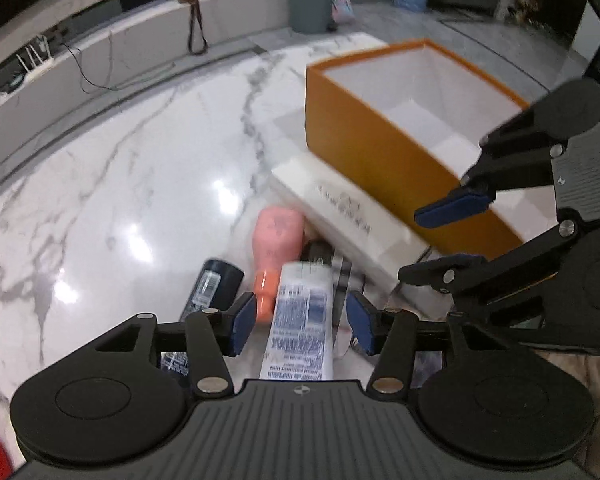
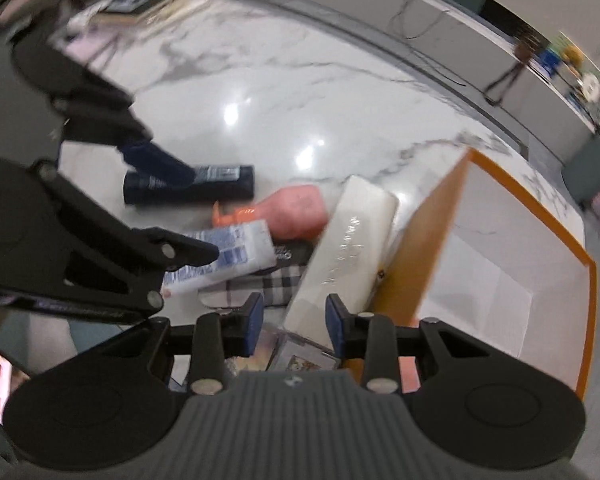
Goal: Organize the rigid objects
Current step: 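Grasp the Vaseline tube with the left tool while the right tool reaches toward the painted card, then grasp the card printed with a painted woman with the right tool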
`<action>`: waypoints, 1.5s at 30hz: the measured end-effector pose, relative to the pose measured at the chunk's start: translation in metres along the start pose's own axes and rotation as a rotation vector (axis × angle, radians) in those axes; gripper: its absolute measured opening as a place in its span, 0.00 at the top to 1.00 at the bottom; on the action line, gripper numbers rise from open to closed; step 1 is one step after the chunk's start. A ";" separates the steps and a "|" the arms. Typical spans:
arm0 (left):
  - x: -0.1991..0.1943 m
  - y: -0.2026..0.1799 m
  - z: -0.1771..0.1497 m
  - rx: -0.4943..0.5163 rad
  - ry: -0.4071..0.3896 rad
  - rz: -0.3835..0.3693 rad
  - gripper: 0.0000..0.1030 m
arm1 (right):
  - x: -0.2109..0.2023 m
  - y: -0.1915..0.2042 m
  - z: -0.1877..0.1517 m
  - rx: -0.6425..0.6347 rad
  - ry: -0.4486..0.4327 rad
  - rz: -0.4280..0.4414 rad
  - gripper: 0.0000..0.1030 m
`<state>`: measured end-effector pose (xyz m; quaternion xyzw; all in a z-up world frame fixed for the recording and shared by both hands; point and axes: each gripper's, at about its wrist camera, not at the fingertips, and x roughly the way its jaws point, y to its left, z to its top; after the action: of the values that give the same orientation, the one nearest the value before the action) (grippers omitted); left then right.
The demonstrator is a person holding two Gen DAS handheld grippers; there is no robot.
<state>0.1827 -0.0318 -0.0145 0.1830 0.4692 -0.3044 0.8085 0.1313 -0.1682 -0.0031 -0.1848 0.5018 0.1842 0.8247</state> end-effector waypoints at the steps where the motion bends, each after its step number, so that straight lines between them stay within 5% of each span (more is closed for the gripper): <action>1: 0.004 0.002 -0.002 -0.010 0.008 0.002 0.38 | 0.004 0.001 0.001 -0.012 0.009 -0.007 0.67; 14: 0.041 0.010 -0.013 -0.051 0.163 -0.065 0.34 | 0.034 -0.003 0.010 -0.058 0.048 0.001 0.66; 33: 0.057 0.010 -0.014 -0.105 0.264 0.006 0.45 | 0.036 0.002 0.004 -0.053 0.064 0.006 0.62; 45: 0.050 0.024 -0.031 -0.146 0.303 -0.001 0.45 | 0.026 0.017 -0.014 0.124 0.109 0.074 0.51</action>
<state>0.1972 -0.0120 -0.0729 0.1675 0.6066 -0.2389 0.7395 0.1237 -0.1573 -0.0345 -0.1247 0.5630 0.1727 0.7986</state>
